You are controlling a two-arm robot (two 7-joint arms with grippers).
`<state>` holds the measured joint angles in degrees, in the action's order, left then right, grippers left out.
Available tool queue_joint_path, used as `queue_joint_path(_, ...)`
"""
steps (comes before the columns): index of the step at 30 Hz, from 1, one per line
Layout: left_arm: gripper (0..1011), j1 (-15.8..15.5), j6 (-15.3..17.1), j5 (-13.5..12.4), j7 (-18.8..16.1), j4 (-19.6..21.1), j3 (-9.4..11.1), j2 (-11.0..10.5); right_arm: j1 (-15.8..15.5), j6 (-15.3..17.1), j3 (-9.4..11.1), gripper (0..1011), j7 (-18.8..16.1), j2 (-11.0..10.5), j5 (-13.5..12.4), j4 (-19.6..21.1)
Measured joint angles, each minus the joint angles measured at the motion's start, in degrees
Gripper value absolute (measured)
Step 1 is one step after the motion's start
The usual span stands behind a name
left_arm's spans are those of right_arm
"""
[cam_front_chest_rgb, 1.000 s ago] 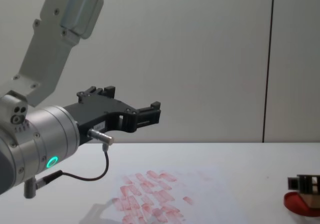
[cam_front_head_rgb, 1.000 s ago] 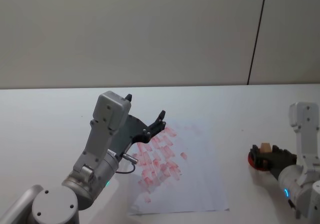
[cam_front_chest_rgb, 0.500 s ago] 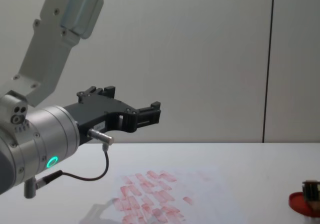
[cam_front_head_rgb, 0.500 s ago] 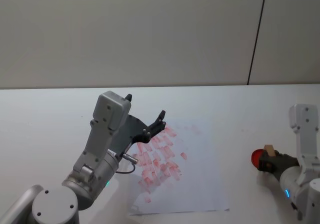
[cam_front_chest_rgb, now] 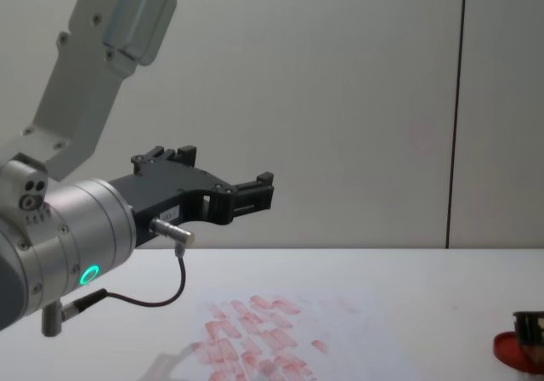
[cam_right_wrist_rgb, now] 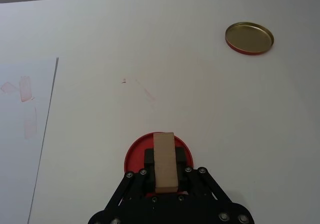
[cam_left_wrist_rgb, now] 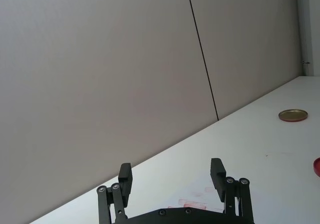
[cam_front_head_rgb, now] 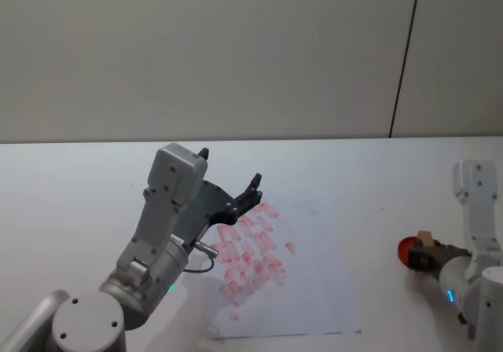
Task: Use the one hand to pick up the stamp and affix it onto the A4 paper.
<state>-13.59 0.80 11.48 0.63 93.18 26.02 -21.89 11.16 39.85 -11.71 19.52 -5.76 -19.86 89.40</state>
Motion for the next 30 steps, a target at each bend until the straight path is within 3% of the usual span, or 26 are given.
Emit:
queue_joint_path(16,993,0.0,0.0,0.0,0.0,0.0,0.0,0.0,1.12,1.02,0.7,219,-0.35,0.83,0.56,0.17)
queue_joint_path(30,993,0.0,0.0,0.0,0.0,0.0,0.0,0.0,2.01,-0.55,0.4,219,-2.67,1.17,4.23,6.26)
